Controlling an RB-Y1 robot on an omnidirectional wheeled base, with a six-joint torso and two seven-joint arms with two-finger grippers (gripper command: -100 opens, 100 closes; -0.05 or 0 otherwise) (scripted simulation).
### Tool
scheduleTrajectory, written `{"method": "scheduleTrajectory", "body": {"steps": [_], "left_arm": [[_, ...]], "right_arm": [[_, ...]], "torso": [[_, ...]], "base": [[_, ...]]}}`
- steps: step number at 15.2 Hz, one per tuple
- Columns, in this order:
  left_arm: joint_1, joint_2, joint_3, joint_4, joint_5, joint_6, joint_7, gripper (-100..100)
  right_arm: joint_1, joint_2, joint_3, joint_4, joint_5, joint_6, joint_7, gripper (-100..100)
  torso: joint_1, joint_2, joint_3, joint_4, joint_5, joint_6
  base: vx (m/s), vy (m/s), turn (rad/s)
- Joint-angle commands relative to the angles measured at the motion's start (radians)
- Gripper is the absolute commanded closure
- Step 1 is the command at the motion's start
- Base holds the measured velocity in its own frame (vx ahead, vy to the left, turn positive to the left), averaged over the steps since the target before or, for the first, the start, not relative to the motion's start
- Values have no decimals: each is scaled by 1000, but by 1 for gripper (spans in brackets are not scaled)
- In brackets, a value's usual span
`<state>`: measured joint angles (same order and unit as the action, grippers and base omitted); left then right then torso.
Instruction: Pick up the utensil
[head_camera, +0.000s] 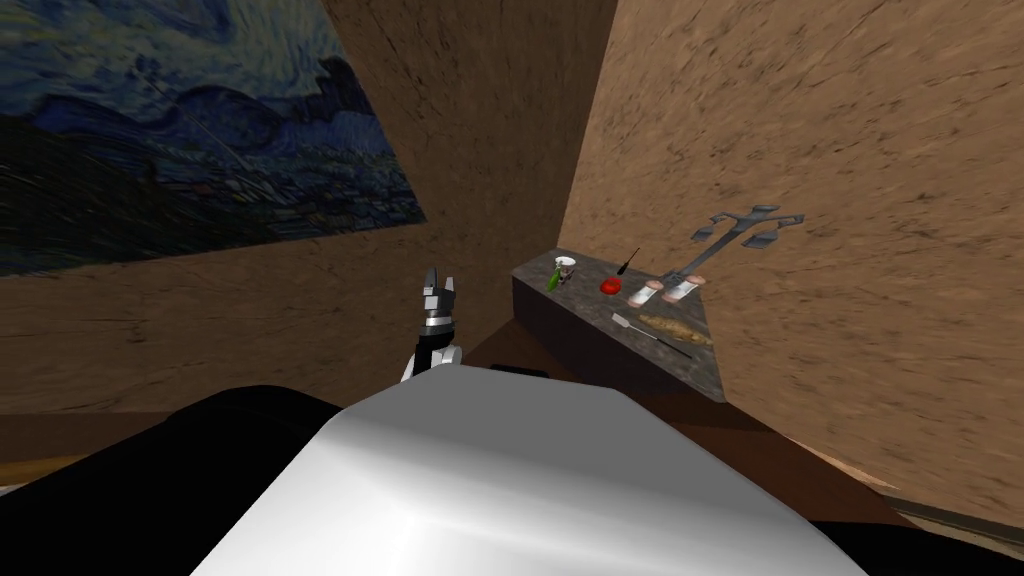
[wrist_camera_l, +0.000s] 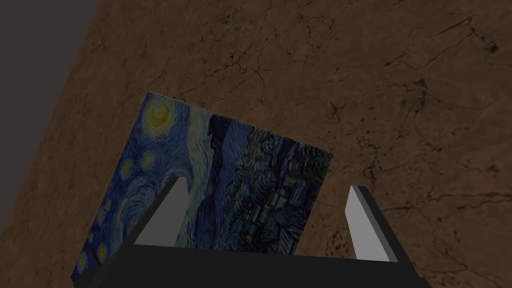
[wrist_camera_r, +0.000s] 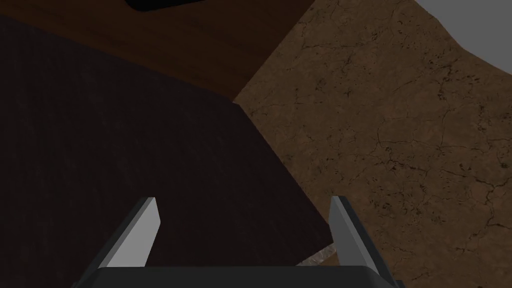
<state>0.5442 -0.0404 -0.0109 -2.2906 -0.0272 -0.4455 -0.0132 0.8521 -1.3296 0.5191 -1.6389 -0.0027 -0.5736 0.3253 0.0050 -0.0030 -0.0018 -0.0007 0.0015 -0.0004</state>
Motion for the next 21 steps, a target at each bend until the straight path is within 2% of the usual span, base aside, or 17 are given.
{"method": "scheduleTrajectory", "body": {"steps": [1,2,4,5,6,7,8,9,10,12,13,15,16,17,18,19,21], "left_arm": [[0,0,0,0,0,0,0,0],[0,0,0,0,0,0,0,0],[0,0,0,0,0,0,0,0],[0,0,0,0,0,0,0,0],[0,0,0,0,0,0,0,0],[0,0,0,0,0,0,0,0],[0,0,0,0,0,0,0,0],[0,0,0,0,0,0,0,0],[0,0,0,0,0,0,0,0],[0,0,0,0,0,0,0,0],[0,0,0,0,0,0,0,0],[0,0,0,0,0,0,0,0],[0,0,0,0,0,0,0,0],[0,0,0,0,0,0,0,0],[0,0,0,0,0,0,0,0],[0,0,0,0,0,0,0,0],[0,0,0,0,0,0,0,0]], "right_arm": [[17,-38,-1,3,-4,1,13,-100],[34,-67,19,37,0,4,36,-100],[34,-91,19,37,0,4,36,-100],[49,-123,38,70,3,6,59,-100],[49,-142,38,70,3,6,59,-100],[49,-142,38,70,3,6,59,-100],[64,-178,56,101,6,9,81,-100],[64,-191,56,101,6,9,81,-100],[77,-217,72,131,9,11,103,-100],[77,-237,72,131,9,11,103,-100],[89,-277,88,159,12,14,124,-100],[89,-280,88,159,12,14,124,-100],[99,-320,102,186,15,17,144,-100],[99,-320,102,186,15,17,144,-100],[108,-357,115,211,17,20,163,-100],[108,-357,115,211,17,20,163,-100],[116,-391,126,234,19,22,181,-100]], "torso": [[0,0,0,0,0,0],[-1,0,0,0,0,0],[0,0,0,0,0,0],[-1,0,0,0,0,0],[-2,-1,0,0,0,0],[-2,-1,-1,0,0,0],[-2,-1,-1,0,-1,0],[-1,-2,-1,0,0,0],[-1,-2,-1,0,0,0],[-1,-4,-2,-1,0,0],[-2,-3,-2,-1,0,0],[-2,-3,-2,-1,0,0],[-2,-2,-1,0,-1,0],[-3,-2,-1,0,-1,0],[-3,-3,-2,-1,-1,0],[-3,-4,-2,-1,-1,-1],[-4,-5,-3,-1,-1,-1]], "base": [[44,44,37],[54,55,108],[57,47,71],[71,44,117],[81,44,127],[62,31,41],[78,48,109],[81,48,118],[106,46,138],[89,34,81],[81,30,120],[76,22,78],[88,19,121],[89,16,120],[110,9,161],[120,0,129],[125,-5,124]]}}
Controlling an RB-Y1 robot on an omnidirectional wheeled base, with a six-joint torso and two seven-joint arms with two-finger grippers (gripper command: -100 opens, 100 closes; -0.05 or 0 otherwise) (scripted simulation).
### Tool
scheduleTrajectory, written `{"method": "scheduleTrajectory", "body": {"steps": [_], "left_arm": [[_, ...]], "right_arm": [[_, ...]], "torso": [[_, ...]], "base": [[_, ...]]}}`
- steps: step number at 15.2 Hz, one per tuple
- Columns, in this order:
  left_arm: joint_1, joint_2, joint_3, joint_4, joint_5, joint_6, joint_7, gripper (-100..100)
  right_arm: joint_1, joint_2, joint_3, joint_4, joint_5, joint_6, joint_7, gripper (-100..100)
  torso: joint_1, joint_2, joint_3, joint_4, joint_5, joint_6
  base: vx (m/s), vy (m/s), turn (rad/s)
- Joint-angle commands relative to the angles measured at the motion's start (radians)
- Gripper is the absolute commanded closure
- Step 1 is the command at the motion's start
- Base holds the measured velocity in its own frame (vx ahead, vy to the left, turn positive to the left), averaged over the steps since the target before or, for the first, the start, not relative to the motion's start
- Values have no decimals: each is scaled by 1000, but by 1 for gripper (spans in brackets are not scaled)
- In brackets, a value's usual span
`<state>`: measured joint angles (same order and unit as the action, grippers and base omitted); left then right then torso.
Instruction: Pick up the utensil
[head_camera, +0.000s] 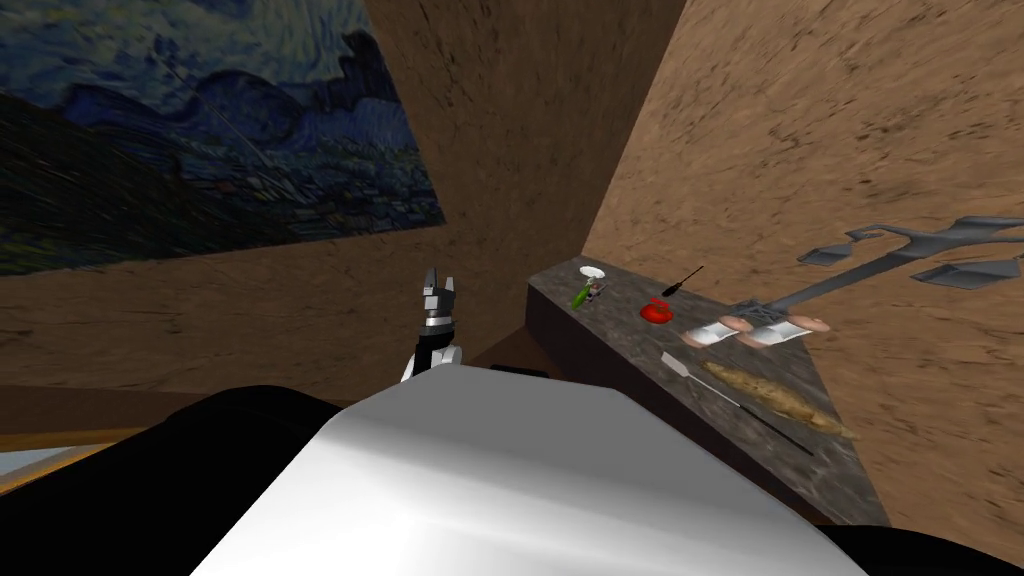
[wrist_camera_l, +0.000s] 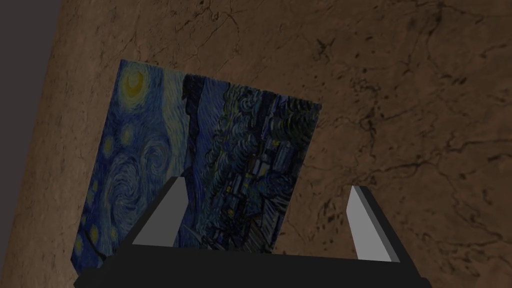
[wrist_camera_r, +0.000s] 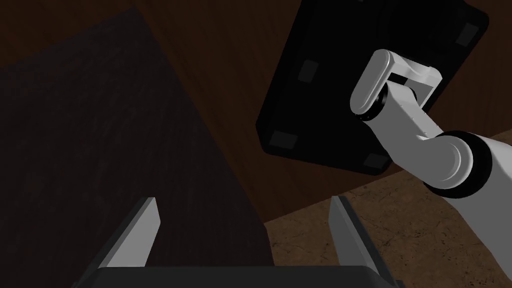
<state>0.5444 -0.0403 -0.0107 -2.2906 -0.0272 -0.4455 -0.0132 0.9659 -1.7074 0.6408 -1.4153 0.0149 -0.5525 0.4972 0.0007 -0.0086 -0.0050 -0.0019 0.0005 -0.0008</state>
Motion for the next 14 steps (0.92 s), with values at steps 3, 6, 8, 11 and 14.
{"method": "scheduleTrajectory", "body": {"steps": [3,6,8,11,14], "left_arm": [[0,0,0,0,0,0,0,0],[0,0,0,0,0,0,0,0],[0,0,0,0,0,0,0,0],[0,0,0,0,0,0,0,0],[0,0,0,0,0,0,0,0]], "right_arm": [[11,-69,22,49,4,7,41,-100],[12,-108,31,78,6,13,68,-100],[7,-130,34,95,7,18,89,-100],[1,-139,34,103,7,21,103,-100],[-8,-103,33,110,21,39,107,-100]], "torso": [[0,-1,-1,0,0,0],[-4,-2,-1,0,-1,0],[-7,-7,-4,-2,-2,-1],[-10,-7,-4,-2,-3,-1],[-6,-2,-2,-1,-2,0]], "base": [[137,-22,152],[166,-74,170],[241,-145,250],[186,-147,136],[94,-82,98]]}}
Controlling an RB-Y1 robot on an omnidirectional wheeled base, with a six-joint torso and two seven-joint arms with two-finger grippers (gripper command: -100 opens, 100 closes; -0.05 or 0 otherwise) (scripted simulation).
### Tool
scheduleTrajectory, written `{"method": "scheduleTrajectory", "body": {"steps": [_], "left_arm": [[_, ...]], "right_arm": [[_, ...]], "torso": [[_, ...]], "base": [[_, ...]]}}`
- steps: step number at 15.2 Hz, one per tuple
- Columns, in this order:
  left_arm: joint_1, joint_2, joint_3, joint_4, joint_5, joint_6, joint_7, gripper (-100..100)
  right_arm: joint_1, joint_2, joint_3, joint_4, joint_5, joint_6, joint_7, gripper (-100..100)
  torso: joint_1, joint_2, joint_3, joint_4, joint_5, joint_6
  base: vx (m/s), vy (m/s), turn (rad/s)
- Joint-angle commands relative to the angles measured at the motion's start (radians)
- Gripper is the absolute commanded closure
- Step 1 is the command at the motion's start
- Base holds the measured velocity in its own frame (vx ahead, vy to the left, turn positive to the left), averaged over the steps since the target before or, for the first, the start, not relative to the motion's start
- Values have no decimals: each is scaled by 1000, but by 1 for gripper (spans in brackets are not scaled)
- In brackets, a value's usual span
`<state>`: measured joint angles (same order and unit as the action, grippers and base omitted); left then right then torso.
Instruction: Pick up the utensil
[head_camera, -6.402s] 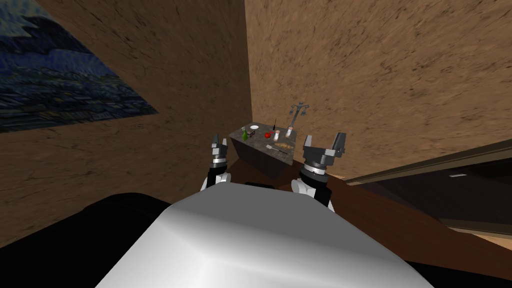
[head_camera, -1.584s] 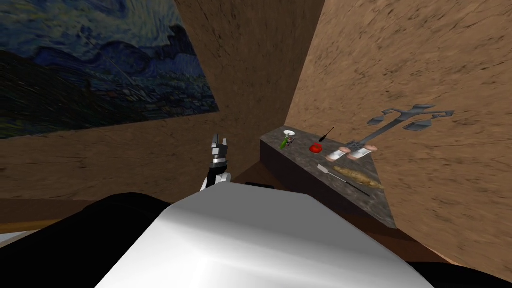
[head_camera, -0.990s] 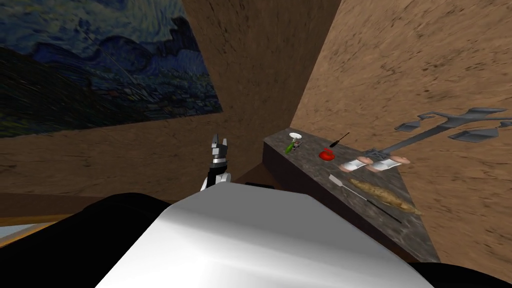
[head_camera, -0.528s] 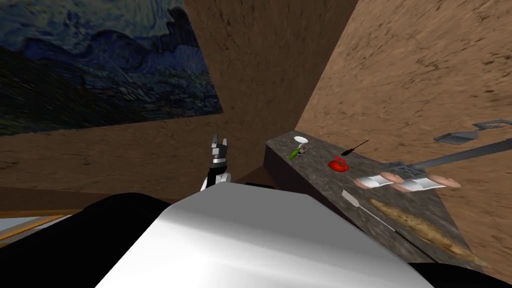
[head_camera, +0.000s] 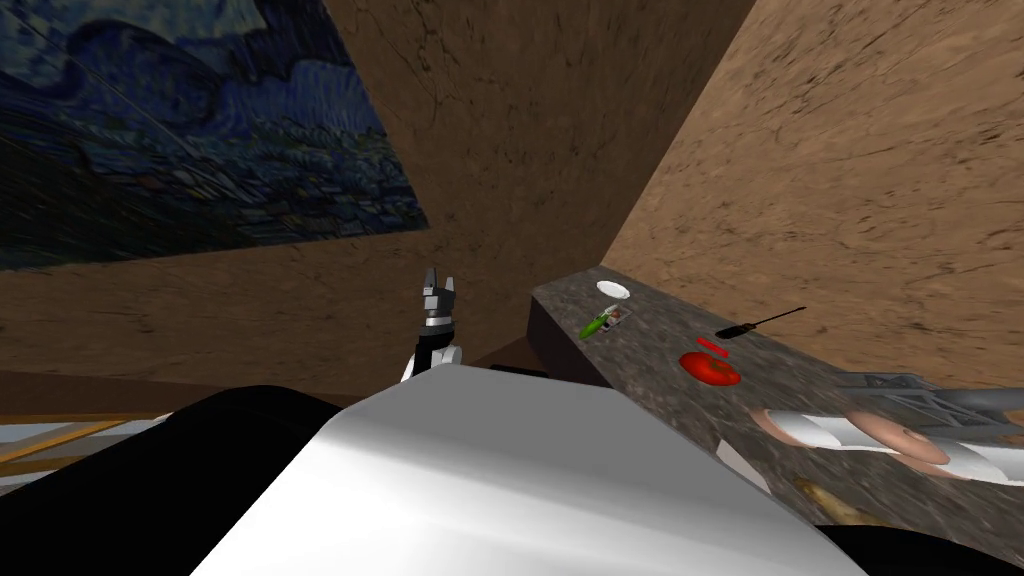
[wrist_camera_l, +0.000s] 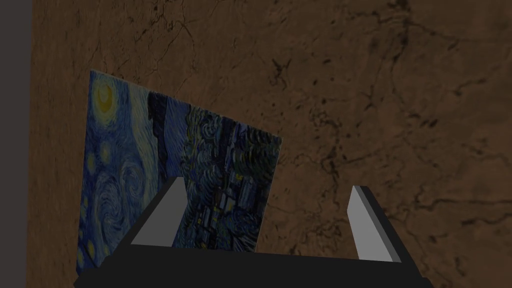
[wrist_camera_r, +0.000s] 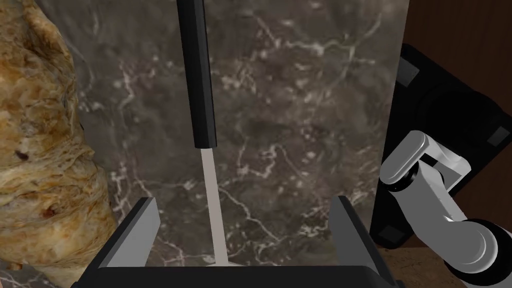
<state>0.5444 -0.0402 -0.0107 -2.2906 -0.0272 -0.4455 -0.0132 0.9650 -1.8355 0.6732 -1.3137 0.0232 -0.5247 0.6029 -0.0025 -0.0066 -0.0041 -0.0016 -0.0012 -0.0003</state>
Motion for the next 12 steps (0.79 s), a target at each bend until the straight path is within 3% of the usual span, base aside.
{"method": "scheduleTrajectory", "body": {"steps": [1,5,6,7,11,12], "left_arm": [[0,0,0,0,0,0,0,0],[0,0,0,0,0,0,0,0],[0,0,0,0,0,0,0,0],[0,0,0,0,0,0,0,0],[0,0,0,0,0,0,0,0],[0,0,0,0,0,0,0,0]], "right_arm": [[-9,35,0,11,16,15,2,-100],[-19,80,0,24,35,34,5,-100],[-17,67,1,19,30,29,4,-100],[-18,71,1,20,32,31,4,100],[-18,70,1,20,32,31,4,100],[-9,35,0,11,16,15,2,100]], "torso": [[0,0,0,0,0,0],[6,9,6,2,2,1],[6,10,6,3,2,1],[6,10,6,3,2,1],[6,8,5,2,2,1],[6,8,5,2,2,1]], "base": [[-10,-14,82],[-33,9,34],[-19,6,8],[-7,2,-2],[0,0,0],[13,0,-61]]}}
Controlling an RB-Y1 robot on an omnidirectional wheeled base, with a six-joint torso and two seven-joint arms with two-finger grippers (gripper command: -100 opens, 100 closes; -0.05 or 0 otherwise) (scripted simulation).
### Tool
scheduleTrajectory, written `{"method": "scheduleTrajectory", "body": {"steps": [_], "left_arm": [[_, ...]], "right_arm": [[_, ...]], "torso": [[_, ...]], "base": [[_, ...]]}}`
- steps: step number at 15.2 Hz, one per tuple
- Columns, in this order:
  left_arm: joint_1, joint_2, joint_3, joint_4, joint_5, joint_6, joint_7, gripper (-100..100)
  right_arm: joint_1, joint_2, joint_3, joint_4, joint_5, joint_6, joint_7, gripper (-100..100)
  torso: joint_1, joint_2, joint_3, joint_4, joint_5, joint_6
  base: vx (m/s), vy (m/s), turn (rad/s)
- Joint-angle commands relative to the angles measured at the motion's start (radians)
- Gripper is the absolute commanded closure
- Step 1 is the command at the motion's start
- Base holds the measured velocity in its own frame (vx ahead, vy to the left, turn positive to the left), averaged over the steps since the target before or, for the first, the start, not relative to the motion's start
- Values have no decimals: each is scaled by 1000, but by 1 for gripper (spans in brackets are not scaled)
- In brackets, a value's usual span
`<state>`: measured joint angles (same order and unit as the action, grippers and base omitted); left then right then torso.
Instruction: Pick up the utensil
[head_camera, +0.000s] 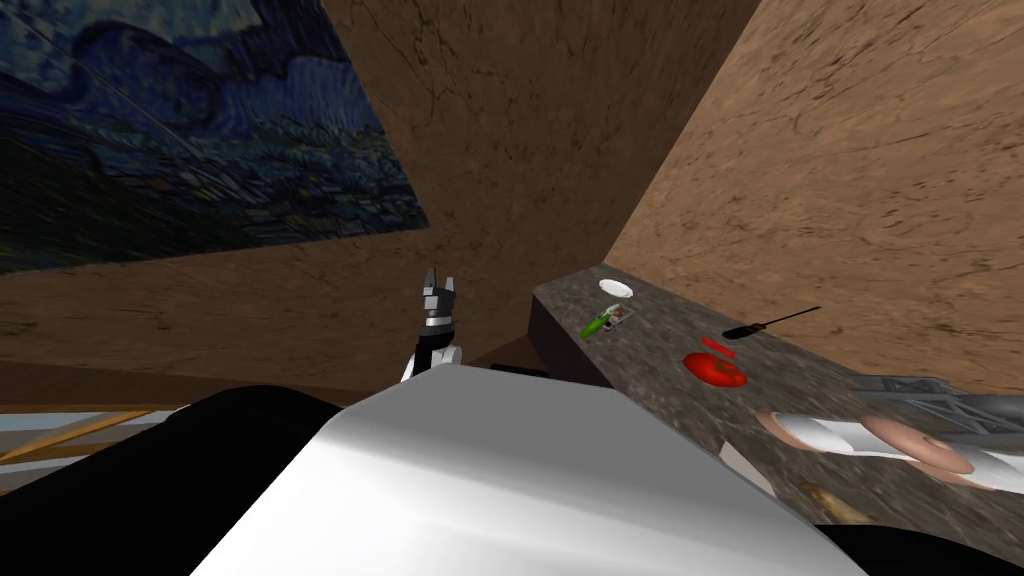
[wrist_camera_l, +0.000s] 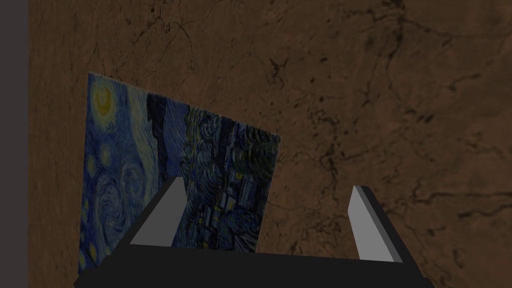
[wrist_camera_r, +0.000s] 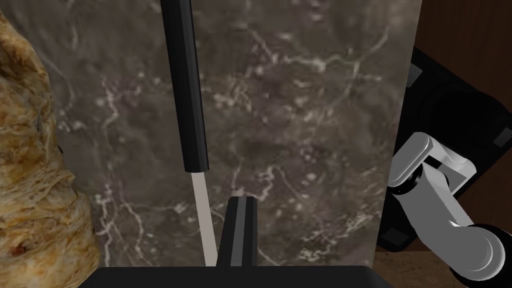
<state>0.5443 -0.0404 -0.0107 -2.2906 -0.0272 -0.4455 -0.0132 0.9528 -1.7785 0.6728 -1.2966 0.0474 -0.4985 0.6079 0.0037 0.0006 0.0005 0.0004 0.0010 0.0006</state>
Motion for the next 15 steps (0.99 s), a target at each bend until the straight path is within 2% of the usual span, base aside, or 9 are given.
{"method": "scheduleTrajectory", "body": {"steps": [1,3,4,5,6,12,13,14,15], "left_arm": [[0,0,0,0,0,0,0,0],[0,0,0,0,0,0,0,0],[0,0,0,0,0,0,0,0],[0,0,0,0,0,0,0,0],[0,0,0,0,0,0,0,0],[0,0,0,0,0,0,0,0],[0,0,0,0,0,0,0,0],[0,0,0,0,0,0,0,0],[0,0,0,0,0,0,0,0]], "right_arm": [[6,-32,1,-8,-11,-16,-4,100],[14,-68,1,-18,-26,-31,-7,100],[6,-42,1,-6,-13,-24,-4,100],[1,-33,4,-7,-4,-20,-12,-100],[3,-40,3,-5,-7,-26,-10,-100],[-16,78,15,18,42,21,-3,-100],[-3,57,8,6,25,19,2,-100],[-9,32,10,9,23,3,-6,100],[-7,20,9,7,18,-2,-7,100]], "torso": [[0,0,0,0,0,0],[0,-2,-1,0,0,0],[0,-2,-1,-1,0,0],[0,-2,-1,0,0,0],[1,-4,-2,-1,0,-1],[-3,1,0,0,-1,0],[-3,1,0,0,-1,0],[-3,1,0,0,-1,0],[-1,1,0,0,-1,0]], "base": [[29,2,-88],[35,2,-62],[21,0,-17],[83,14,129],[75,9,76],[4,-30,81],[0,-24,25],[-3,2,-87],[-4,24,-119]]}}
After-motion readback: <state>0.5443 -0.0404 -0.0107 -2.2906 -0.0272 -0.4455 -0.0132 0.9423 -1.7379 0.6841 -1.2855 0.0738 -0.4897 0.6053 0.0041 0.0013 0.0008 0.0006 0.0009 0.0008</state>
